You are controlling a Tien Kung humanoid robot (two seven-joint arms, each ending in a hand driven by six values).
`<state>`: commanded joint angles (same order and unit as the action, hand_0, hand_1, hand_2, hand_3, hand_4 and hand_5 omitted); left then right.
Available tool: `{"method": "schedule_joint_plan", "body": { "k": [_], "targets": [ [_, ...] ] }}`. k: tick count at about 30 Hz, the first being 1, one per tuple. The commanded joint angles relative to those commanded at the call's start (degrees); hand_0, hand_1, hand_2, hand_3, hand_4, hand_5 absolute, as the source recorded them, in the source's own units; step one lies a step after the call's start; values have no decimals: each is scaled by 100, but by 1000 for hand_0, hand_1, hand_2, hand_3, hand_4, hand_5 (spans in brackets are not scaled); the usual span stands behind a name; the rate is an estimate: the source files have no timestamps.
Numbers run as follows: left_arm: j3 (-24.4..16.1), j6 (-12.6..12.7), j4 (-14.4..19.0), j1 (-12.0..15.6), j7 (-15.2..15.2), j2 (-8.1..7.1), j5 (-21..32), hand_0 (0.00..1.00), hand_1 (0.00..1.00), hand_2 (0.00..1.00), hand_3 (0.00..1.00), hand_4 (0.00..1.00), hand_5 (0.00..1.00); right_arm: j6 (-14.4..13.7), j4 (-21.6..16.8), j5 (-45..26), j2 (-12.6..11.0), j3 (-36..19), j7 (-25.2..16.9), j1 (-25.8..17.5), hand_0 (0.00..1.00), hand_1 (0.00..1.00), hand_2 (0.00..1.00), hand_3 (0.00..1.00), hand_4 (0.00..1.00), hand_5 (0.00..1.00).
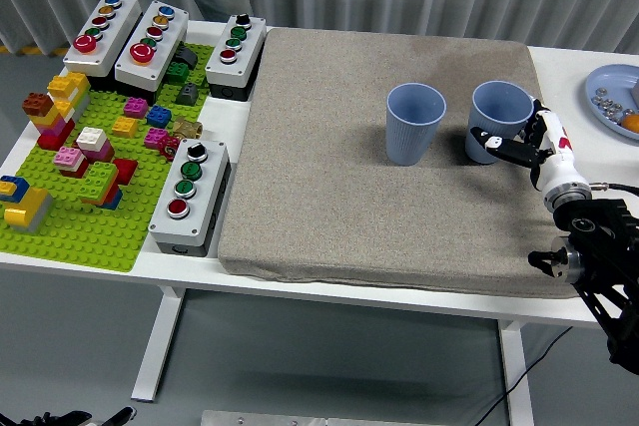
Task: Pick cup pour cup place
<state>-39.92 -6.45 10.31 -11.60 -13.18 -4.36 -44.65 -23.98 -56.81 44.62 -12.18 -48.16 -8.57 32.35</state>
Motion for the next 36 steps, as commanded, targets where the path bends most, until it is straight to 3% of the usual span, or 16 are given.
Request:
{"method": "schedule_joint_plan", "body": {
  "k": [8,9,21,22,26,27,33,34,36],
  "targets": [
    [-17,5,0,-9,3,5,-17,763,756,809,649,492,998,40,0,32,-2,3,26,4,921,780,723,695,664,2],
    [-13,4,0,-11,4,5,-14,763,756,808,649,492,998,36,3,33,-3,5,27,4,922,783,731,772,674,2],
    [-11,5,0,-16,13,6,-21,764,756,808,648,493,998,135,20,163,-13,5,144,-2,924,787,740,806,698,2],
    [-9,4,0,-15,14,7,-22,763,756,807,649,493,998,150,23,176,-13,-1,169,-3,930,795,784,866,823,135],
    [6,1,0,-18,15,8,-35,763,756,807,649,493,998,256,34,268,-22,-42,307,4,930,795,784,866,823,135],
    [6,2,0,-19,15,8,-38,763,755,806,649,492,998,289,35,297,-25,-56,355,6,940,833,878,914,838,159],
    [15,1,0,-20,17,5,-32,763,755,806,649,492,998,403,38,338,-30,-106,488,3,940,833,878,914,838,159],
    [13,1,0,-19,17,6,-31,764,755,806,649,492,998,438,35,355,-30,-121,526,0,949,864,967,952,849,173],
    [11,2,0,-17,15,7,-30,764,755,806,649,492,998,531,29,433,-31,-156,592,-8,949,864,967,952,849,173]
  ]
}}
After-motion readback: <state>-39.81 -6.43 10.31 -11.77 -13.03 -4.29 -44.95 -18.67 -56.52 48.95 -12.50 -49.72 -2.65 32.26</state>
